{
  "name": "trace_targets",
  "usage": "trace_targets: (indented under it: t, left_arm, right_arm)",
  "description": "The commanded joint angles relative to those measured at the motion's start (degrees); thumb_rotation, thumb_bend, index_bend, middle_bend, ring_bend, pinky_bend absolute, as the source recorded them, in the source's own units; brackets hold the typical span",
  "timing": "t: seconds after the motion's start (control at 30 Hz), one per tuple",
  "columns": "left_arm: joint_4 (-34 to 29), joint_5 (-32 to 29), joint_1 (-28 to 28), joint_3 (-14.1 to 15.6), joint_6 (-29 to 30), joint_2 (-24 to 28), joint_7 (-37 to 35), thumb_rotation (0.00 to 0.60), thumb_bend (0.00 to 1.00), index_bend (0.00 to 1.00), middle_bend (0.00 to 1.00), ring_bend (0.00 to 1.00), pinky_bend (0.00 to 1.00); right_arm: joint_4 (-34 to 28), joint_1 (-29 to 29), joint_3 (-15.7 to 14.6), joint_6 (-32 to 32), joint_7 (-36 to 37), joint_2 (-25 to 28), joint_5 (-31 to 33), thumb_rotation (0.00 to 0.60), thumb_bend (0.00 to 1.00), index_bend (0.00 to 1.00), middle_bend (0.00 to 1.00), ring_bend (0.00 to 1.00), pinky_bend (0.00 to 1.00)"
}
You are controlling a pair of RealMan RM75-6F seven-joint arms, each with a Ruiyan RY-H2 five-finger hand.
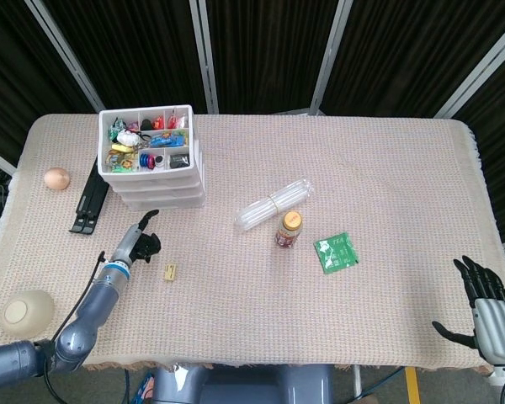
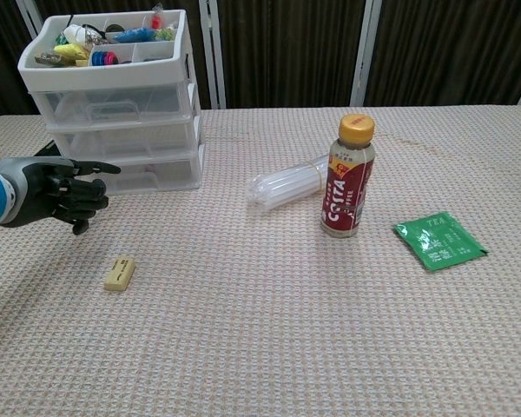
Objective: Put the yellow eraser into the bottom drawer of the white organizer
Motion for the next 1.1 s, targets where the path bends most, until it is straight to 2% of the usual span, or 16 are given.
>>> trace_targets:
  t: [0.03,0.13,0.57,1.1]
  left_arm:
    - [1.89,-2.43,-1.76,-0.49,0.62,-1.48,0.31,0.6,0.84,0.0,0.92,0.88,0.72]
    - [3.29,-4.42,-2.86,-0.88,1.4,-2.57,0.56,0.6,0.84,0.0,0.92,0.88,0.72]
    - [7.63,-17.92,-7.45,-3.82,-2.42,-4.49,-0.16,0.6,0.84,0.0,0.92,0.88,0.72]
    - [14.05,-25.14,-11.37,-5.0,-5.28,-7.35,-0.04,0.6,0.84,0.0,0.92,0.88,0.72]
  right_arm:
    - [-0.06,-0.06,0.0,0.04,0.1,0.08,0.05,0.6,0.04,0.01,0.0,0.0,0.0]
    - [-0.27,-0.17,-0.02,0.19,0.3,0.18,0.03,0.6,0.04,0.01,0.0,0.0,0.0]
    - [-0.68,-0.27,0.0,0.21,1.2,0.43,0.01,0.6,0.04,0.01,0.0,0.0,0.0]
    - [-1.1,-0.41,0.14,0.24,2.15,0.68,0.38,0.6,0.04,0.01,0.0,0.0,0.0]
